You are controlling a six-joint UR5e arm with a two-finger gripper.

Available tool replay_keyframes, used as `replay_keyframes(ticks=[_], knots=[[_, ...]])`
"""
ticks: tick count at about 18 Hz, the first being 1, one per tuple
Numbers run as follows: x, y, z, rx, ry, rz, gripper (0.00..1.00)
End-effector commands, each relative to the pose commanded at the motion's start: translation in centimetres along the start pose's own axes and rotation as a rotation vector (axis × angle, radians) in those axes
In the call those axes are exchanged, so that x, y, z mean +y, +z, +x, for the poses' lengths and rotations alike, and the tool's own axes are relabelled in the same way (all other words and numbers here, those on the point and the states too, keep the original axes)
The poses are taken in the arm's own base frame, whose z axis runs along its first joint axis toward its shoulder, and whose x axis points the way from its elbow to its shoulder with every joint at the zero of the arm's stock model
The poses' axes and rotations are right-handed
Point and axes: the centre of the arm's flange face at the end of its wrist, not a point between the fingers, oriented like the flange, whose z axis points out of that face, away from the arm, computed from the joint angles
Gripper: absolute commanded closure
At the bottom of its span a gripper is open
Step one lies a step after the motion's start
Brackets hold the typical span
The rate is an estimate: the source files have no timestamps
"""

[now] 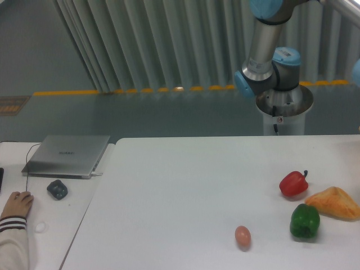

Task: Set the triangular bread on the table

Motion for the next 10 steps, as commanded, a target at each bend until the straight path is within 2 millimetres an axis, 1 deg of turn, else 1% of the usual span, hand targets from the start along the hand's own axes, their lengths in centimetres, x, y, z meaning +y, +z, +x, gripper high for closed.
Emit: replay_keyframes(ticks=[4, 10], knots=[[-2.0, 0.4, -0.5, 0.004, 0.027, 0.005, 0.0], [-1.9, 0.6, -0.5, 0.006, 0.027, 0.004, 0.0]])
